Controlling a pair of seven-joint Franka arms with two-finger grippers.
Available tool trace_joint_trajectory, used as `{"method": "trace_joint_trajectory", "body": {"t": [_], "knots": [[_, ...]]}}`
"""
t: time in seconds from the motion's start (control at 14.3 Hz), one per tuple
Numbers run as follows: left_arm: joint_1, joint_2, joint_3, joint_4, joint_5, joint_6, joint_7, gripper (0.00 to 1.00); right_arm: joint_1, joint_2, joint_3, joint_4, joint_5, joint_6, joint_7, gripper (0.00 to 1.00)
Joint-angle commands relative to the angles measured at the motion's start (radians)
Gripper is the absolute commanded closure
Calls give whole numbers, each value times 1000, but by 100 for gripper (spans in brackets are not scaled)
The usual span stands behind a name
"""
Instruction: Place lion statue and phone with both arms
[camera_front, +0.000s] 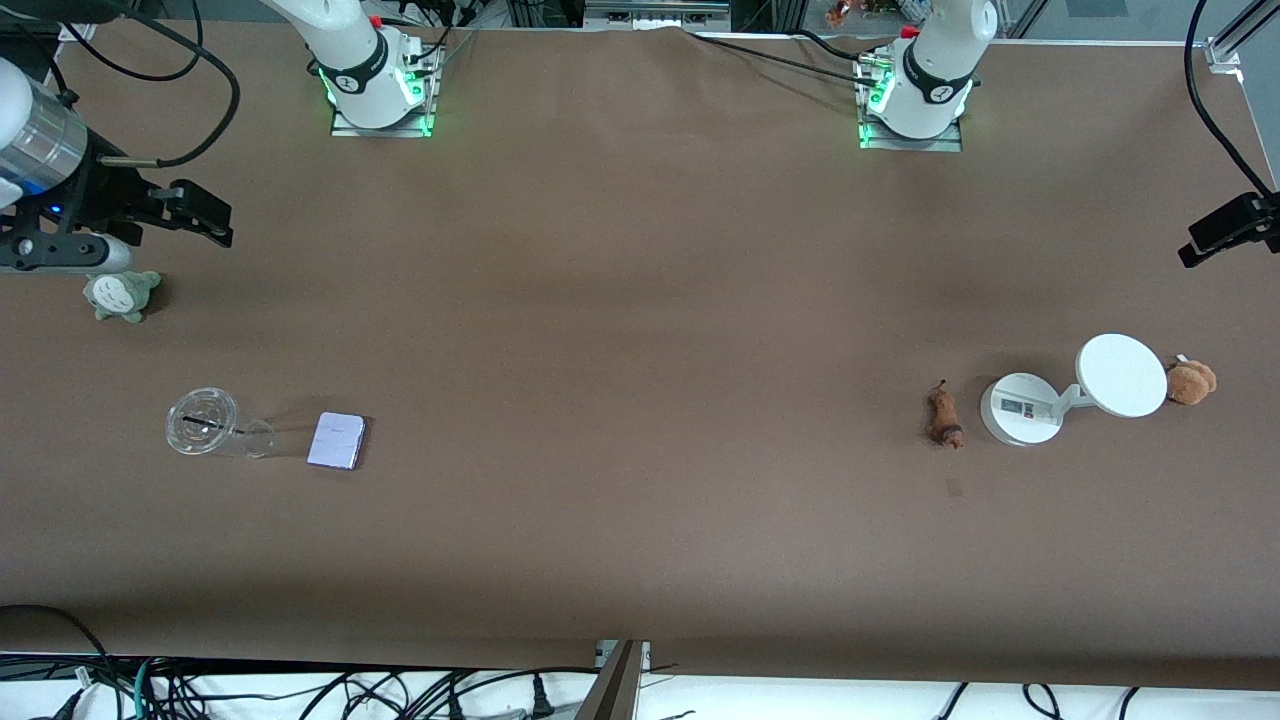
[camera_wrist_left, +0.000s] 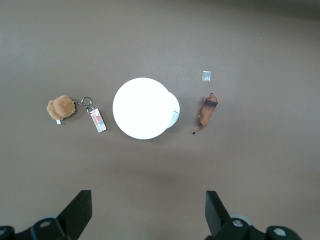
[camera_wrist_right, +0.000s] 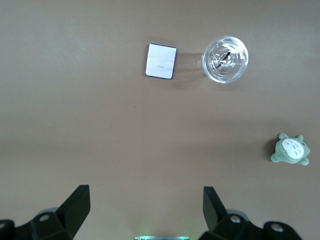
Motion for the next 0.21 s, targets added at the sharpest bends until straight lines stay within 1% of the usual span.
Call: {"method": "trace_joint_trajectory", "body": {"t": [0.0,0.14], "knots": [[2,16,-5,35,16,-21,-2,0,-9,15,14,23,-20,-12,-13,0],[2,16,-5,34,16,-21,-2,0,-12,15,14,25,-20,-11,-13,0]]}}
